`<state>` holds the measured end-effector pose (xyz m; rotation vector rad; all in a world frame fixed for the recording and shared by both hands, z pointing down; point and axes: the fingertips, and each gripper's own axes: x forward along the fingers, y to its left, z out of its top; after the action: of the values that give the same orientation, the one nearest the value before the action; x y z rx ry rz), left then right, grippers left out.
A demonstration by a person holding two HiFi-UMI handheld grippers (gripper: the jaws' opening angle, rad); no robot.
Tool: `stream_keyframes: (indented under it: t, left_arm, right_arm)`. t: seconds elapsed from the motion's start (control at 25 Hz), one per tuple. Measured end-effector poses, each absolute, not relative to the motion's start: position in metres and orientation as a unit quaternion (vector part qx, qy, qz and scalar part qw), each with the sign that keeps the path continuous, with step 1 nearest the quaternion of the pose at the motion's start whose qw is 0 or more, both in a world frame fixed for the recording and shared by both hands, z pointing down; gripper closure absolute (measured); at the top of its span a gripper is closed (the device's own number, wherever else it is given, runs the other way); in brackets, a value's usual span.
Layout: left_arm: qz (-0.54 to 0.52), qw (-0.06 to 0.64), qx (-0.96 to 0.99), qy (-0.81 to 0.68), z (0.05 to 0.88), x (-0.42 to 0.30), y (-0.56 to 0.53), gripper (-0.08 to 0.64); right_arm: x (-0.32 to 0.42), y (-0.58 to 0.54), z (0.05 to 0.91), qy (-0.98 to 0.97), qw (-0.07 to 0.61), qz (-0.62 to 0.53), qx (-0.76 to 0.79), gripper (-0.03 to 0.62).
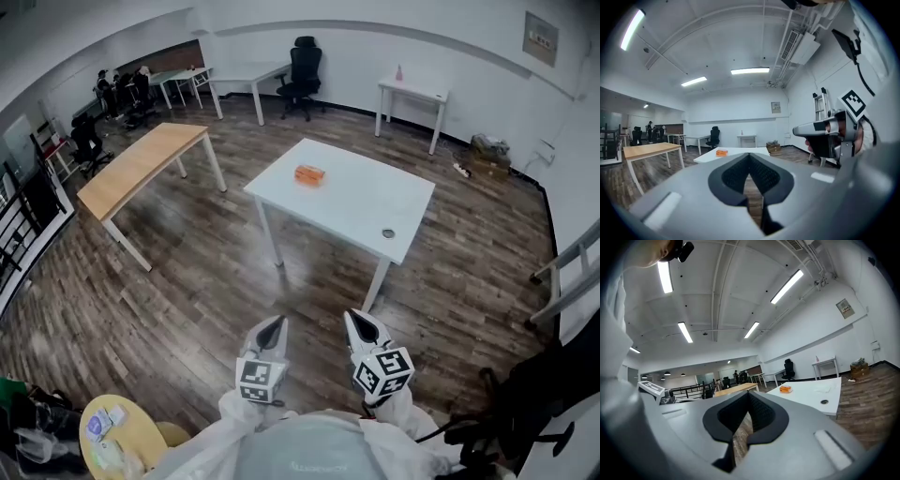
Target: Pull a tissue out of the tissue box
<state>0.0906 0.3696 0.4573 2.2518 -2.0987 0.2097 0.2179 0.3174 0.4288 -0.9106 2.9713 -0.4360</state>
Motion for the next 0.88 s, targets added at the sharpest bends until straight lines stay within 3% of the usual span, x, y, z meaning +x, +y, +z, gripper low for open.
stream_keyframes:
  t: [0.88]
  left_arm:
    - [0.073,0.039,0.718,-0.691,0.466,0.089,0.359,0.56]
  right_arm:
    - [0.225,0.297,0.431,0.945,0.014,-0.151,-0.291,0.591]
